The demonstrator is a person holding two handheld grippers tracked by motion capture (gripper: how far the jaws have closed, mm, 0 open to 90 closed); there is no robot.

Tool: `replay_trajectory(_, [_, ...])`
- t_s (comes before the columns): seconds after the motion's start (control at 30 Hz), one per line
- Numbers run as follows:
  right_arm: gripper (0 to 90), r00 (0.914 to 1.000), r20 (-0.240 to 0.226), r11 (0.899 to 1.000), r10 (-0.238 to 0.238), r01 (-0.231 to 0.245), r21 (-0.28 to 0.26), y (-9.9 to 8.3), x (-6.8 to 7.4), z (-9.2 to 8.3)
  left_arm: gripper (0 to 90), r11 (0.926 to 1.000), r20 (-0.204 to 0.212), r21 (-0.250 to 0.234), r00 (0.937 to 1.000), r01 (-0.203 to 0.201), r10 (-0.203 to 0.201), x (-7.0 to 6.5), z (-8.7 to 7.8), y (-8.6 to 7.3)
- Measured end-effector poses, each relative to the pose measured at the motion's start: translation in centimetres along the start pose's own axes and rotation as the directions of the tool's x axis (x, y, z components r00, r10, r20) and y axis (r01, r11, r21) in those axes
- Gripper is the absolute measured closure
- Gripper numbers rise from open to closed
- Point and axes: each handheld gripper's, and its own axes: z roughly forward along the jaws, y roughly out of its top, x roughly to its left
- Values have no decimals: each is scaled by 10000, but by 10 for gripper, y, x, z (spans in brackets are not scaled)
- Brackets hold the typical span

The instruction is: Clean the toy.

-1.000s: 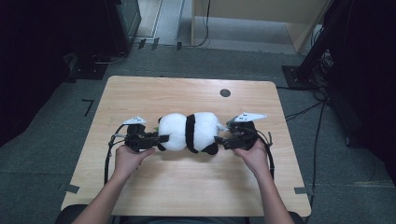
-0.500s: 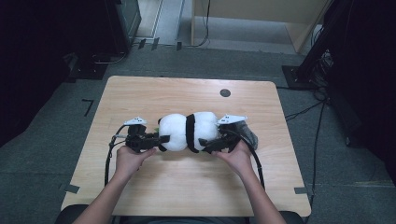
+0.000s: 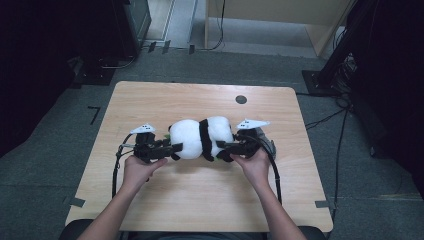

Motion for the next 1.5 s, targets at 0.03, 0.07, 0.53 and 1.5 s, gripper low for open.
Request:
replay_trajectory(0.03, [533,10000,11,10000,-11,12,-92,2,-1,-4,389,9999,134,24,9998,-160,160,1,-2,1])
replay_trajectory(0.07, [533,10000,-61,9999,11,-11,-133,4,-3,-8,372,9996,217,-24,9993,-289,290,1,-4,2])
replay_trajectory(0.53, [517,9790,-1744,9943,-1052,1004,-363,10,-22,-52,327,9876,1393,-244,9777,-1553,1572,11,-28,16])
replay_trajectory(1.5, [538,9118,-3502,9767,-2145,1986,-811,12,-9,-39,55,9397,4875,1926,8587,-2826,1583,0,13,-2])
